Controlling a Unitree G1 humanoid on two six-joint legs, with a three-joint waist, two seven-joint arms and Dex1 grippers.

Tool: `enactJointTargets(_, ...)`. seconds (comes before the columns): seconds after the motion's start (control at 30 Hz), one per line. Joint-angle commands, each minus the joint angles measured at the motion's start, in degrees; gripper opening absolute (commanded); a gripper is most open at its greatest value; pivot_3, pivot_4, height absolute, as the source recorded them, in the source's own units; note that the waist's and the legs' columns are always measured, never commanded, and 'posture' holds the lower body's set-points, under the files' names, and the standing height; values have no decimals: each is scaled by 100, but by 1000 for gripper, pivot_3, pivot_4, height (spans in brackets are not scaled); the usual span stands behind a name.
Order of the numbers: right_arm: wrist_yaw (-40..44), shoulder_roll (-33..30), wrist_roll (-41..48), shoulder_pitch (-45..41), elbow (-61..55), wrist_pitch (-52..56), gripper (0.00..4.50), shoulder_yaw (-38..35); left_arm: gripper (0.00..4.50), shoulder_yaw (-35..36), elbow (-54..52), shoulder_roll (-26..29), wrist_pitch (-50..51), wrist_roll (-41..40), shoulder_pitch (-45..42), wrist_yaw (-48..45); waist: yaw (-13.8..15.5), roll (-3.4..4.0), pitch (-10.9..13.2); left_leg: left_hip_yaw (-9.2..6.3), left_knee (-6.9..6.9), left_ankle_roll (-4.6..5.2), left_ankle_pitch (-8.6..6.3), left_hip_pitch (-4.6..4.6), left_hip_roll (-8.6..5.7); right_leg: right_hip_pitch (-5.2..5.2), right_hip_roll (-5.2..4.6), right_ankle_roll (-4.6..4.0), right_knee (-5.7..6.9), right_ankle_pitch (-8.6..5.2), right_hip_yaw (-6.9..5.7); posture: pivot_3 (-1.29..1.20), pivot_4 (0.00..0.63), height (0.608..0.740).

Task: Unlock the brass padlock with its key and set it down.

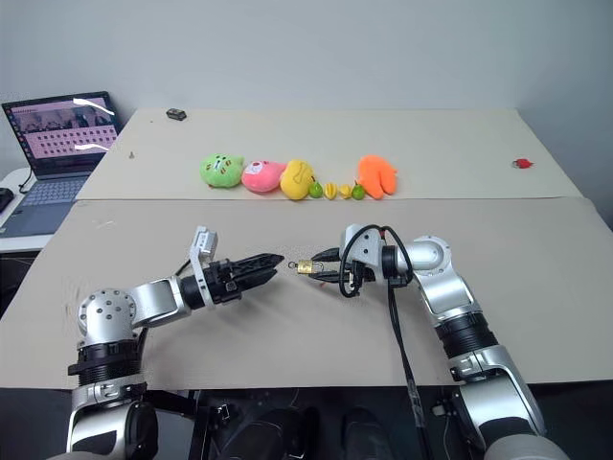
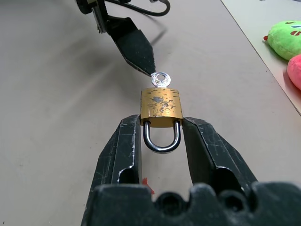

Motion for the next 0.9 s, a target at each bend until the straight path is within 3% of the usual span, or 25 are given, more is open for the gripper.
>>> enactJointTargets(0.03, 14, 11, 151, -107, -398, 5, 935, -71, 4500, -101, -34, -95, -108, 3, -47, 7, -2, 0, 0, 0, 0, 0, 0, 0, 0, 0, 0, 0, 0, 0, 0, 0, 150, 740)
enactJointTargets(0.43, 32, -38, 72, -76, -267, -63, 935, -50, 4500, -97, 58, -283, -373, 69, -120, 102, -2, 0, 0, 0, 0, 1, 0, -1, 0, 0, 0, 0, -1, 0, 0, 0, 150, 740)
enactJointTargets(0.53, 35, -35, 67, -94, -222, -73, 935, -51, 3782, -111, 49, -266, -377, 76, -114, 120, -2, 0, 0, 0, 0, 1, 0, -1, 0, 0, 0, 0, 0, 0, 0, 0, 150, 740)
enactJointTargets(0.6, 30, -27, 66, -103, -201, -77, 935, -50, 2942, -170, 26, -236, -376, 112, -109, 123, -2, 0, 0, 0, 0, 1, -1, -1, 0, 0, 0, 0, 1, 0, 0, 0, 150, 740)
enactJointTargets(0.9, 8, -8, 63, -99, -200, -74, 935, -45, 2942, -207, 26, -268, -319, 68, -112, 157, -2, 0, 0, 0, 0, 2, -1, -1, 0, 0, 0, 0, 1, 0, 0, 0, 150, 740)
